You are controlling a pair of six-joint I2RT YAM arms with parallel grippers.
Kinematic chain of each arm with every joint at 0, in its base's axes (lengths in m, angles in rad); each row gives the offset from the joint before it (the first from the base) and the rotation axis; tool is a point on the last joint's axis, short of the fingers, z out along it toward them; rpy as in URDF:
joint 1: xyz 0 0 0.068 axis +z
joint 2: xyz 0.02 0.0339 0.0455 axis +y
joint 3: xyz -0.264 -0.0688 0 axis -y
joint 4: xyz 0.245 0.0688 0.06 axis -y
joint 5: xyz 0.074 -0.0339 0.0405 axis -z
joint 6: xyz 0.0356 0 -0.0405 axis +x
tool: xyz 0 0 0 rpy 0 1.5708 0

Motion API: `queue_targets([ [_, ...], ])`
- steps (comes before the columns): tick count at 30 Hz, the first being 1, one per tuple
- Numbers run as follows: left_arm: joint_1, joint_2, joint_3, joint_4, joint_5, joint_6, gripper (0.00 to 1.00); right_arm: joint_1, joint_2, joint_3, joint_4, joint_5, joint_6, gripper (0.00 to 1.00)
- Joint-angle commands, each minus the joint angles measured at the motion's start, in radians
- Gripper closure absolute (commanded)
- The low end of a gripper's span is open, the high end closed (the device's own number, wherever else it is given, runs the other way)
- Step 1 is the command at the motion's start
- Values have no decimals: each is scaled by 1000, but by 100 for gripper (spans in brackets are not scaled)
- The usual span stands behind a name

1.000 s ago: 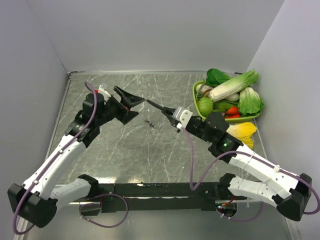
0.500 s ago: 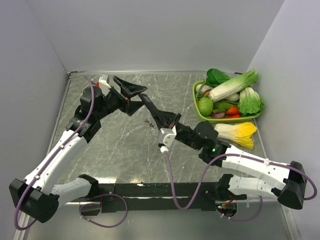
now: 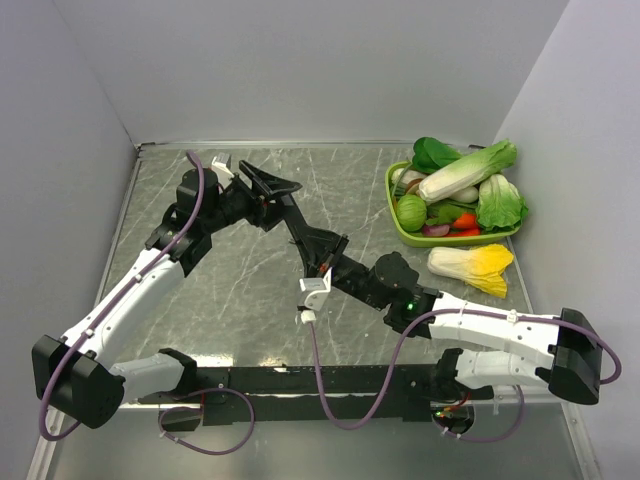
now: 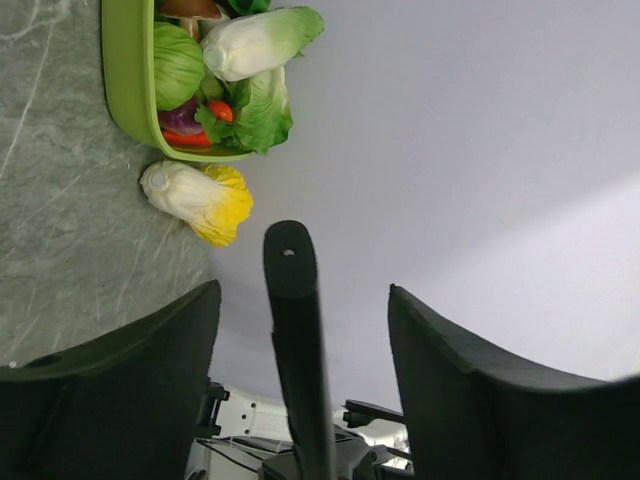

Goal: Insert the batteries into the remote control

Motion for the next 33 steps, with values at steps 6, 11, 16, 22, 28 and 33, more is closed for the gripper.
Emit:
queue_targets([
  [6, 7, -4, 42, 12, 16, 22, 51, 21, 16, -28, 85, 53, -98, 100],
  [11, 10, 3, 46, 1, 12, 61, 72, 24, 27, -28, 92, 58, -114, 100],
  [16, 27, -10, 33, -3, -5, 112, 92, 27, 36, -34, 114, 70, -98, 100],
  [22, 44, -39, 33, -31, -78, 231, 99, 29, -2, -22, 91, 73, 40, 69],
  [28, 47, -109, 1, -27, -249, 402, 99, 27, -81, 64, -140, 171, 455, 20],
  [33, 47, -200, -114, 61, -344, 524, 99, 27, -98, 231, -499, 269, 808, 0],
])
